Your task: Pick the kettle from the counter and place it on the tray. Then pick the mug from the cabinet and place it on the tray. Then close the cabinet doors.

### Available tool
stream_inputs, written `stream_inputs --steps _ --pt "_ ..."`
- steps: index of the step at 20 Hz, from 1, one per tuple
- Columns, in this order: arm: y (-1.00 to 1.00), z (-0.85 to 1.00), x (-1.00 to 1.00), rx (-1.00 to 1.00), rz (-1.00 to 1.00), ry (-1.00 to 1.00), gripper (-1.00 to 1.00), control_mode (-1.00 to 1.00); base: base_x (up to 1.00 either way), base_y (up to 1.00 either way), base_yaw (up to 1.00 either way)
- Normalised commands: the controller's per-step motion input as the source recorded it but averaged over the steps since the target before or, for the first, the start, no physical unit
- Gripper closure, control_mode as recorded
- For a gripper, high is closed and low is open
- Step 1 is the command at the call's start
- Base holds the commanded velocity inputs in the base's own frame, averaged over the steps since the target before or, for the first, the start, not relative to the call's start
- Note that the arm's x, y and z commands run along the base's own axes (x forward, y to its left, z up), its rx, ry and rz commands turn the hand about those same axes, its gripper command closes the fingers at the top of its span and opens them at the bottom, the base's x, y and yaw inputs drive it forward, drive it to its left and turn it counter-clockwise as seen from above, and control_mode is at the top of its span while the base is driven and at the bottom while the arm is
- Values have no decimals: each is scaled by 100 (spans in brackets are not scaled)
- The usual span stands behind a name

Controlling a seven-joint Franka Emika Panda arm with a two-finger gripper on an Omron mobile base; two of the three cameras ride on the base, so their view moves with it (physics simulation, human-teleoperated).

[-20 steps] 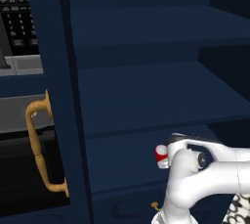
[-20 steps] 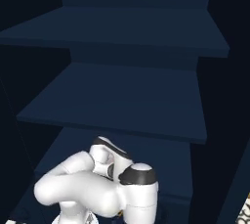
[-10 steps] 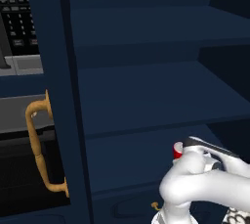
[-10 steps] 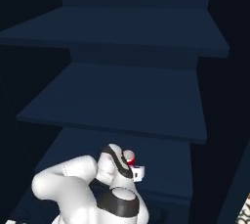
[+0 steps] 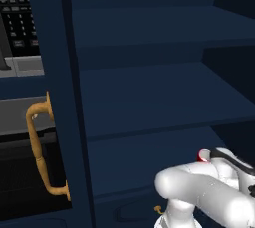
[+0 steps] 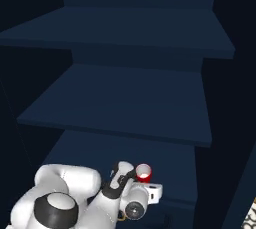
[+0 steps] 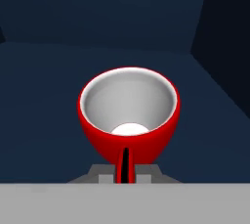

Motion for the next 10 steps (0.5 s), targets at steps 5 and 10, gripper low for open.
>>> stream_inputs --steps 5,10 --pt "-14 60 -62 0 -6 0 100 -100 0 0 0" --pt "0 64 -61 0 -7 0 100 -100 0 0 0"
